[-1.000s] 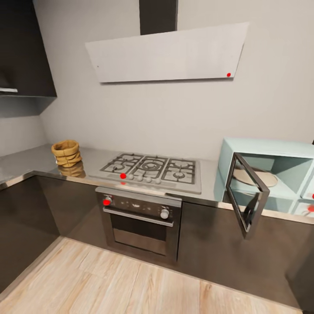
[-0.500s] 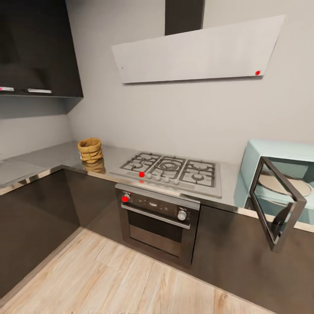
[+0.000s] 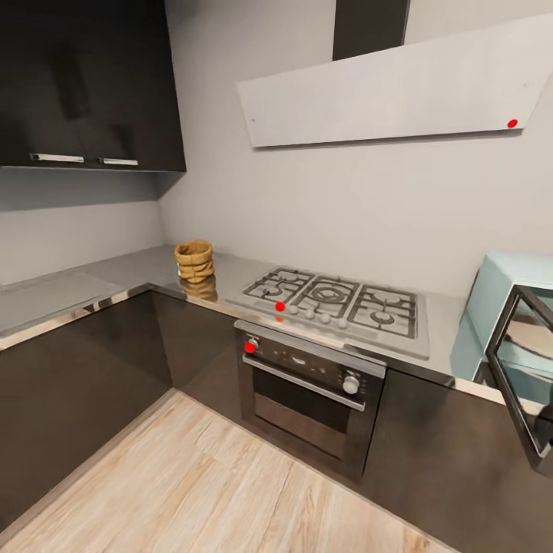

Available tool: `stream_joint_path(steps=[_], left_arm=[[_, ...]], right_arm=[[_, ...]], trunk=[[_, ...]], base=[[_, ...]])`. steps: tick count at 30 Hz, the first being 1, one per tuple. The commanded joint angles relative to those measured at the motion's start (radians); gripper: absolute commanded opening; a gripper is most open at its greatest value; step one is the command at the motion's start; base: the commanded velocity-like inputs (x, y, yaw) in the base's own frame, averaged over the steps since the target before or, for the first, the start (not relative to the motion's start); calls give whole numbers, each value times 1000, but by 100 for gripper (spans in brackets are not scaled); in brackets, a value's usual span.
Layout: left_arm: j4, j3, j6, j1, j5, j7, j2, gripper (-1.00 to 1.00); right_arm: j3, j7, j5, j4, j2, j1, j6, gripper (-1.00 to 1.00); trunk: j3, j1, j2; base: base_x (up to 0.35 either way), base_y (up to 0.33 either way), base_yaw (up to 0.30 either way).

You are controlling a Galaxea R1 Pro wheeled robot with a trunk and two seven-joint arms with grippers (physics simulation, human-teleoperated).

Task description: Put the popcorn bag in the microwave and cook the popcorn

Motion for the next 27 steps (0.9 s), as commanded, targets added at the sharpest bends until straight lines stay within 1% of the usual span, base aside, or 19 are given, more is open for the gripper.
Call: stream_joint_path(steps=[1,8,9,27], left_arm=[[0,2,-2,0,8,1,0,100],[0,2,-2,0,8,1,0,100],[0,1,-2,0,8,-6,1,100],[1,1,-1,0,6,-10,1,100]], right_arm=[[-9,1,7,3,-3,-1,-6,100],[-8,14,12,3,-3,-1,-2,100],[-8,17,13,3,-5,-1,-1,100],[-8,19,11,3,-4,-1,-2,100]], trunk=[[-1,0,-1],[-1,0,-1],[-1,0,-1],[-1,0,-1]], base=[[0,0,57],[0,0,11],[76,87,0],[191,253,0]])
